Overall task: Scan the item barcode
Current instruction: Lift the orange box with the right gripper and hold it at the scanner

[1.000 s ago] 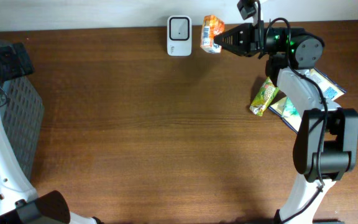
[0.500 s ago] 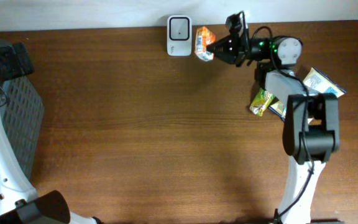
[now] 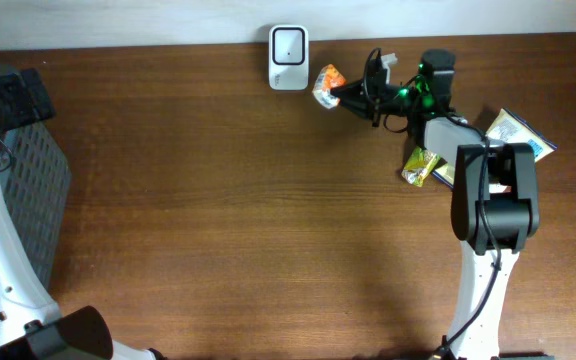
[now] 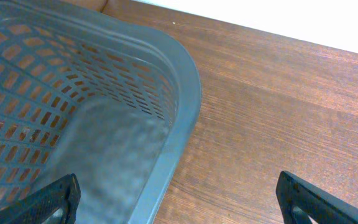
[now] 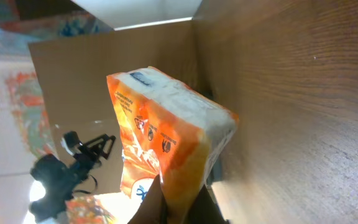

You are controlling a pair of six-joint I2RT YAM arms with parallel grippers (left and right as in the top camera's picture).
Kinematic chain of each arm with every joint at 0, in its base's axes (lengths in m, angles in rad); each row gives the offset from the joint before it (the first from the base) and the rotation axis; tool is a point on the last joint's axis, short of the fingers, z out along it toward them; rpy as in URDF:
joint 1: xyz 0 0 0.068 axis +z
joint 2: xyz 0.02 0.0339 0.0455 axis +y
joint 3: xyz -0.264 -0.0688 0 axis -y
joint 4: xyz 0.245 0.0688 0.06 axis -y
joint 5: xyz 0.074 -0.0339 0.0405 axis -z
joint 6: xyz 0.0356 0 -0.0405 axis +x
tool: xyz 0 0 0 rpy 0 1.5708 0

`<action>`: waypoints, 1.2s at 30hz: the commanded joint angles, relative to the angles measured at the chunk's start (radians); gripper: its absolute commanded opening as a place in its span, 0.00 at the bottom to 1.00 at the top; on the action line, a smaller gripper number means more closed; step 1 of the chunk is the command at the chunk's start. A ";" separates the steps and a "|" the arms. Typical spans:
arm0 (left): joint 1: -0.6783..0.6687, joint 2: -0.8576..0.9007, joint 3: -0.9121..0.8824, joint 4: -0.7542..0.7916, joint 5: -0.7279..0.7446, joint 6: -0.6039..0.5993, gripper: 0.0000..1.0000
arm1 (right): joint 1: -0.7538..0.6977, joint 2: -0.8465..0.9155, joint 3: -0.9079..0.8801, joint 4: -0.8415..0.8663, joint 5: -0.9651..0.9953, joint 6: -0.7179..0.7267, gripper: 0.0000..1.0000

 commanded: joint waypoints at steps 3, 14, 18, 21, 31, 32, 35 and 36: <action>0.003 -0.005 0.012 0.001 -0.003 0.010 0.99 | 0.021 -0.011 0.005 -0.394 0.222 -0.454 0.04; 0.003 -0.005 0.012 0.001 -0.003 0.010 0.99 | 0.269 -0.116 0.623 -1.355 1.133 -1.096 0.04; 0.003 -0.005 0.012 0.001 -0.003 0.010 0.99 | 0.440 -0.093 0.649 -1.166 1.756 -1.336 0.04; 0.003 -0.005 0.012 0.001 -0.003 0.010 0.99 | 0.491 -0.018 0.647 -0.912 1.861 -1.695 0.04; 0.003 -0.005 0.012 0.001 -0.003 0.010 0.99 | 0.457 0.167 0.647 -0.700 1.874 -2.276 0.04; 0.003 -0.005 0.012 0.001 -0.003 0.010 0.99 | 0.458 0.175 0.647 -0.679 1.874 -2.292 0.04; 0.003 -0.005 0.012 0.001 -0.003 0.010 0.99 | 0.457 0.177 0.647 -0.656 1.867 -2.292 0.04; 0.003 -0.005 0.012 0.001 -0.003 0.010 0.99 | 0.457 0.177 0.647 -0.649 1.867 -2.292 0.04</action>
